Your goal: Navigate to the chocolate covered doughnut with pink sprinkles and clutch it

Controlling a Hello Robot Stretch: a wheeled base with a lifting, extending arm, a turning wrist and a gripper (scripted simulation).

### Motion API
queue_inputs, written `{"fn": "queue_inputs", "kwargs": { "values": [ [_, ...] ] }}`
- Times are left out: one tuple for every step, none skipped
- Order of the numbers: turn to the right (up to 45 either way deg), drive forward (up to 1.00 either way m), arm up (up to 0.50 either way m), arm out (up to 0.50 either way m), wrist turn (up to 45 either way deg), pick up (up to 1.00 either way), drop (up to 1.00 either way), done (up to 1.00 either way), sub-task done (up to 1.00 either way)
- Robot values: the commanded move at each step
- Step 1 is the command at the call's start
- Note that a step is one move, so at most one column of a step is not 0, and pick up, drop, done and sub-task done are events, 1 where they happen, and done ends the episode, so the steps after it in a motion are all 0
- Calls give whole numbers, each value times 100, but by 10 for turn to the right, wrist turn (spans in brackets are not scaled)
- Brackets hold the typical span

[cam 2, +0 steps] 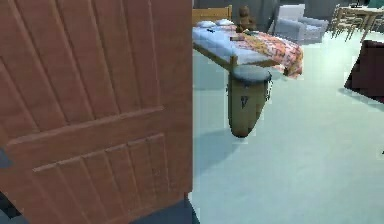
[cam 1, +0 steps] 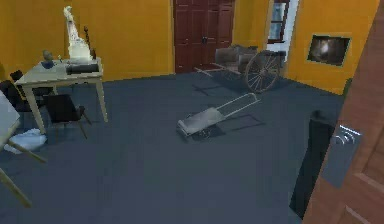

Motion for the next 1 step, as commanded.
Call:
{"fn": "queue_inputs", "kwargs": {
  "values": [
    [0,65,0,0,0,0,0,0,0]
  ]
}}
